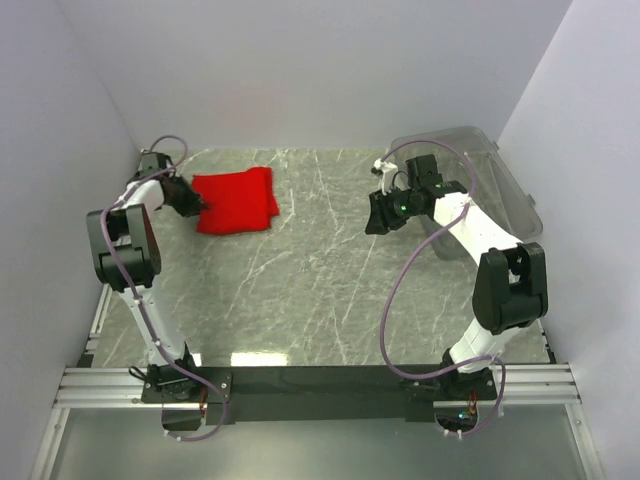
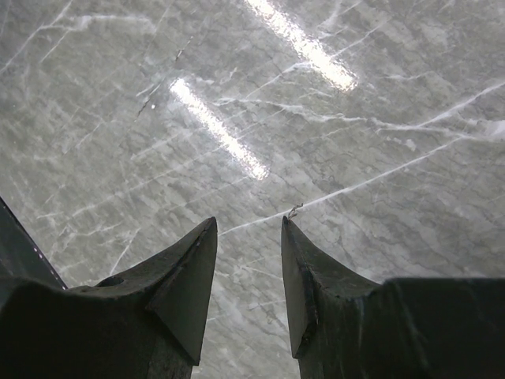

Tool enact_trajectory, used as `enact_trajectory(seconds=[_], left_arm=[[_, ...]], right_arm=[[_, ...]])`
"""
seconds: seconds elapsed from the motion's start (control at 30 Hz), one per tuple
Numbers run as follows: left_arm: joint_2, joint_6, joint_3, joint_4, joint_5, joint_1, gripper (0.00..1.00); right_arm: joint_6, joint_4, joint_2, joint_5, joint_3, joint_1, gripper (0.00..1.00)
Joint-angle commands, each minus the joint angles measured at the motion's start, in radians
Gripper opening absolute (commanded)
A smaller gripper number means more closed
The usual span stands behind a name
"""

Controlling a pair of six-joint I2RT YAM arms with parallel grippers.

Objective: Fold and stack the t-shirts
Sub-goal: Neatly place the folded tshirt to the corner

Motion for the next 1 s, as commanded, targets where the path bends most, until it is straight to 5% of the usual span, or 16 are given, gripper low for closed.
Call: enact_trajectory(seconds=[0.0, 0.43, 0.47, 0.6, 0.67, 0.97], left_arm=[[0.005, 0.036, 0.032, -0.026, -0.022, 0.057, 0.01], [-0.015, 0.079, 0.011, -0.051, -0.111, 0.25, 0.01], [-0.009, 0.082, 0.018, -0.058, -0.108, 0.25, 0.03], [-0.078, 0.091, -0.008, -0.023, -0.117, 0.25, 0.51], [-0.153, 0.106, -0.015, -0.022, -0.14, 0.248, 0.6], [-0.443, 0.183, -0.111, -0.085, -0.243, 0.25, 0.65]], right_arm=[[-0.001, 0.028, -0.048, -0.004, -0.001, -0.014, 0.45], [0.0, 0.027, -0.036, -0.011, 0.007, -0.022, 0.45], [0.0, 0.025, -0.036, -0.01, 0.008, -0.022, 0.45], [-0.01, 0.019, -0.05, -0.005, 0.004, -0.021, 0.45], [-0.013, 0.016, -0.057, 0.0, -0.001, -0.022, 0.46], [-0.029, -0.002, -0.082, 0.004, -0.006, -0.022, 0.45]])
